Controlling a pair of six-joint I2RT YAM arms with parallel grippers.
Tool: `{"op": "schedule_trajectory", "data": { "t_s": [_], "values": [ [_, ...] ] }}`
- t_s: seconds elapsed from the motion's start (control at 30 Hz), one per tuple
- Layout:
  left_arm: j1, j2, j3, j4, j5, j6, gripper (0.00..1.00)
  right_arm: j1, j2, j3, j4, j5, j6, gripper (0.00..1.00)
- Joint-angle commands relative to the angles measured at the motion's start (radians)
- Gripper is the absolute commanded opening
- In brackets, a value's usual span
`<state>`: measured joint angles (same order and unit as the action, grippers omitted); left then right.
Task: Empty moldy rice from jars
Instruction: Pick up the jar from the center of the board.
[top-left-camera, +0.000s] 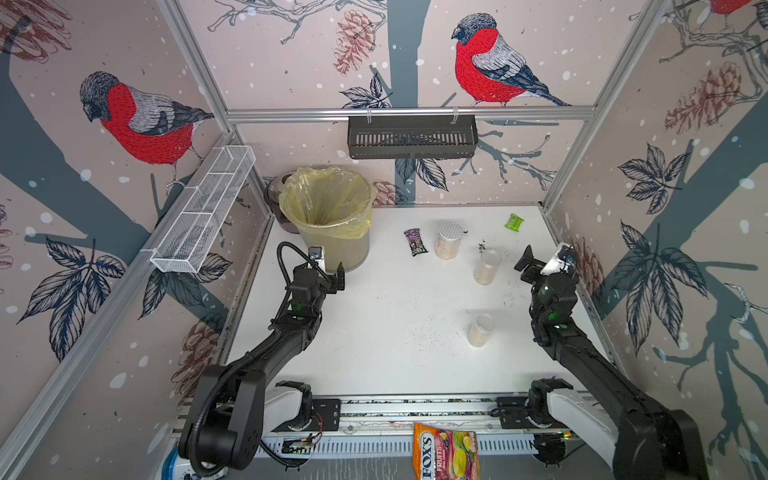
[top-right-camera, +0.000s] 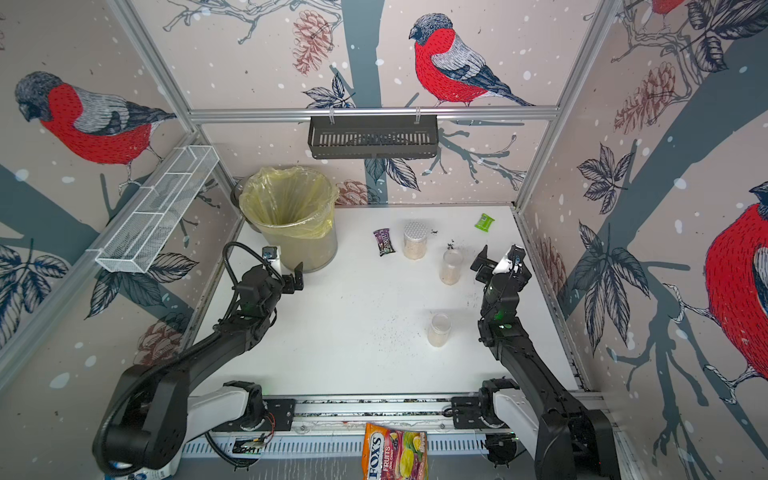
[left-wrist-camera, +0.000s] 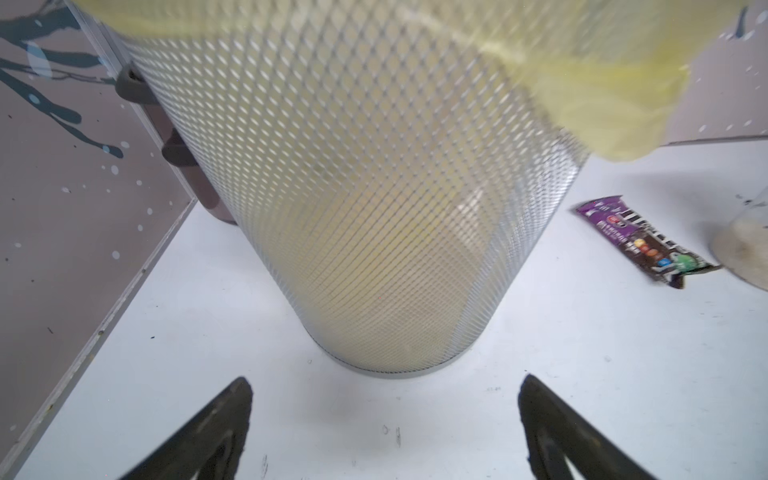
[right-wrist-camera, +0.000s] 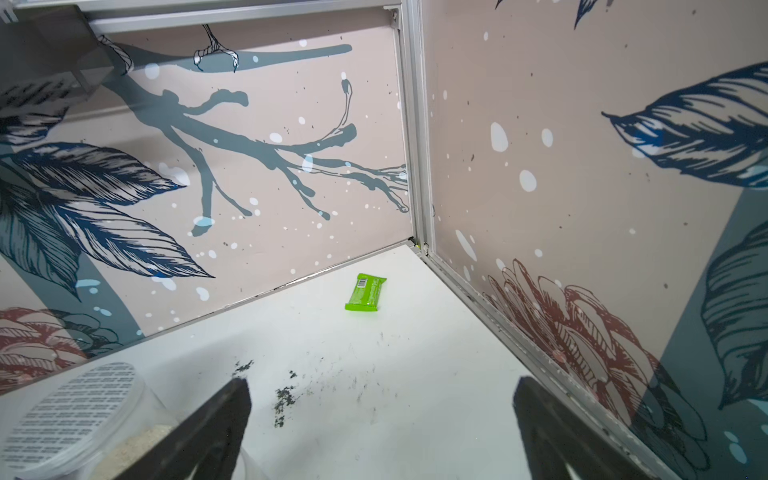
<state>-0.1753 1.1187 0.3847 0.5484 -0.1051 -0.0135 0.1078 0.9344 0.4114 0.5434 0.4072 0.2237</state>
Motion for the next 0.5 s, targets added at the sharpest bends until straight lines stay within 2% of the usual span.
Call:
{"op": "schedule_trajectory", "data": {
  "t_s": [0.0, 0.2, 0.33, 0.47],
  "values": [
    [-0.018, -0.083, -0.038, 0.005, 0.032, -0.049, 0.98, 0.009, -0.021, 0.060, -0.242, -0.067, 0.053, 1.00],
    [-0.046, -0.213, -0.057, -0.087, 0.135, -0.169, 0.98, 0.071, 0.005, 0.213, -0.503, -0.172, 0.107, 1.00],
    [-0.097, -0.286, -0.055, -0.174, 0.152, -0.249, 0.98, 0.163, 0.052, 0.308, -0.644, -0.152, 0.134, 1.00],
    [-0.204, -0.341, -0.055, -0.262, 0.136, -0.265, 0.98, 0.235, 0.062, 0.347, -0.717, -0.119, 0.191, 1.00]
  ]
}}
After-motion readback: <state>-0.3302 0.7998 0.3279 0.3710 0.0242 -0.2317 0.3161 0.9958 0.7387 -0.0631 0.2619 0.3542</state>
